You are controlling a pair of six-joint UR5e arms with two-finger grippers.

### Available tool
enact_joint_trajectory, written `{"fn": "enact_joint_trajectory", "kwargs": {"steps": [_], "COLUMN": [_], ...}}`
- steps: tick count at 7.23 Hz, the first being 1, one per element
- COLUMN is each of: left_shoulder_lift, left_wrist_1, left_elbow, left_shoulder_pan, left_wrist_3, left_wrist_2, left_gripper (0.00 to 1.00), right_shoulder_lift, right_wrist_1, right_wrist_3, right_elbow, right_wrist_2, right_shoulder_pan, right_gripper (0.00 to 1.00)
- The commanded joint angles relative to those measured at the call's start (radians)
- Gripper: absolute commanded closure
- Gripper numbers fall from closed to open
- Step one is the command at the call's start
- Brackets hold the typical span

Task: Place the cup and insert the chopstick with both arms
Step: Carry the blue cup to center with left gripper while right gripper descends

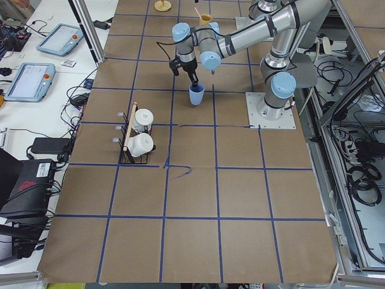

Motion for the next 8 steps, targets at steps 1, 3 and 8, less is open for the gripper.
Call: {"fn": "enact_joint_trajectory", "kwargs": {"steps": [1,3,8], "left_shoulder_lift": [-0.025,-0.062,-0.182], "left_wrist_1": [-0.055,0.043,0.24], "left_elbow": [0.067,0.074,0.067], "left_shoulder_pan": [-0.155,-0.314,-0.467], "left_wrist_3": [-0.298,-0.562,-0.804], "left_wrist_2": [-0.143,-0.237,-0.348], "left_gripper": [1.0,1.0,0.35], "right_shoulder_lift": [0.011,0.012,0.047], "right_wrist_1": [-0.068,-0.067,-0.114], "right_wrist_3": [-0.049,-0.052,-0.051], "right_elbow": [0.112,0.14,0.134], "right_wrist_2": [-0.006,-0.009,-0.009], "right_shoulder_pan": [0.001,0.002,0.009], "right_gripper": [0.0,0.0,0.05]}}
